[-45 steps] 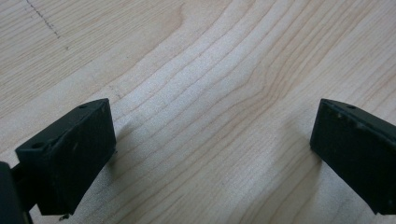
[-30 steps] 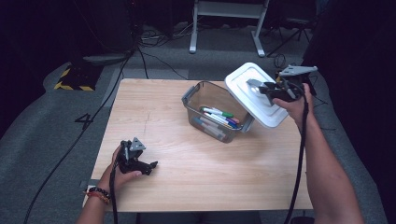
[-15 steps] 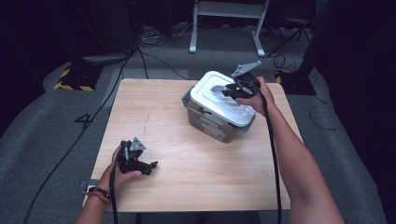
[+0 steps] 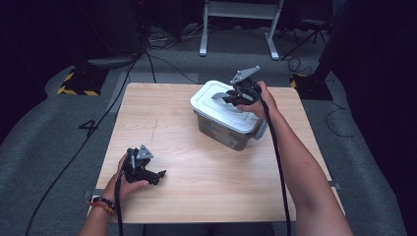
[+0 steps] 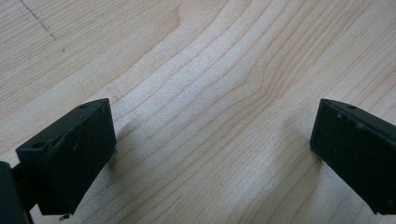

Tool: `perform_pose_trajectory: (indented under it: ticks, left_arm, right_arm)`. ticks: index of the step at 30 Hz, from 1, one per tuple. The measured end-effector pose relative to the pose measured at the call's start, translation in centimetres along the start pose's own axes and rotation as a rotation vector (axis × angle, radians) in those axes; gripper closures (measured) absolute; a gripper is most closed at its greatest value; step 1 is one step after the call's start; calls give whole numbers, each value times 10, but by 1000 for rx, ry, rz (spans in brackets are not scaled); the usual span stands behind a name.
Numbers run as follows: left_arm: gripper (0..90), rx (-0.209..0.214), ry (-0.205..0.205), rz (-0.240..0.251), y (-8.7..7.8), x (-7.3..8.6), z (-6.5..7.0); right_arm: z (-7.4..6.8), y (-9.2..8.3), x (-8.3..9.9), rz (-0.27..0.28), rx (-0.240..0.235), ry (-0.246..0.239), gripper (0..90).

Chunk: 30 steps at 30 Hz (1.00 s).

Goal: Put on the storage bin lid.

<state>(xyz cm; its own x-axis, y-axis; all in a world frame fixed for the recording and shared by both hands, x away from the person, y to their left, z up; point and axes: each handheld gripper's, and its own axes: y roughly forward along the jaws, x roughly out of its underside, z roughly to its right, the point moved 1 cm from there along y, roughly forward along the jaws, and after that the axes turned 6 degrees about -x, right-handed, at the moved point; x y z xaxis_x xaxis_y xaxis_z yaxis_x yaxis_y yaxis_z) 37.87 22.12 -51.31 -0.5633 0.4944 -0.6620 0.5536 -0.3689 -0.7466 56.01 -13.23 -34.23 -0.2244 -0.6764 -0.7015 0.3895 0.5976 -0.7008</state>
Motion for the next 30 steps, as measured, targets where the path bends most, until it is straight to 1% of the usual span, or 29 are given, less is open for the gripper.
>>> perform_pose_trajectory:
  ticks: [1,2,4,6,7,8,10,13,15,16,17,18,20,21,24,26,27,28,30]
  left_arm:
    - [5,0,0,0,0,0,0]
    - [5,0,0,0,0,0,0]
    - [5,-1,-1,0,0,0,0]
    - [5,-3,-3,0,0,0,0]
    - [5,-3,-3,0,0,0,0]
    - [5,-3,-3,0,0,0,0]
    - [5,-3,-3,0,0,0,0]
    - [5,-3,-3,0,0,0,0]
    - [5,-3,-3,0,0,0,0]
    - [5,-3,-3,0,0,0,0]
    - [5,-3,-3,0,0,0,0]
    - [5,-3,-3,0,0,0,0]
    - [5,-3,-4,0,0,0,0]
    - [5,-4,-6,1,0,0,1]
    - [5,-4,-6,0,0,0,1]
    - [5,-4,-6,0,0,0,1]
    - [5,-4,-6,0,0,0,1]
    - [5,-5,-7,0,0,0,1]
    - [5,-6,-8,1,0,0,1]
  right_arm:
    - [-3,-2,1,-2,-23,-22,666]
    - [-4,-2,2,-4,-23,-29,666]
    - [-5,-3,3,-5,-27,-25,666]
    - [-6,-5,5,-22,-15,-31,666]
    - [-5,-8,8,-20,-13,-11,665]
    - [-4,-8,8,-20,-10,-4,664]
    - [-4,-8,10,-23,-13,1,664]
    - [-7,-9,12,-15,15,17,665]
    - [-9,-9,15,-6,9,33,665]
    - [-11,-9,17,-5,-1,26,665]
    - [-13,-9,18,2,10,20,662]
    - [-13,-9,18,2,10,20,662]
    - [-12,-8,20,1,19,41,565]
    - [-11,-10,20,1,31,49,519]
    - [-10,-22,25,58,26,77,479]
    - [-13,-39,31,107,37,93,425]
    - [-13,-39,31,107,37,93,425]
    - [-17,-59,42,143,48,99,392]
    - [-21,-74,56,158,67,106,364]
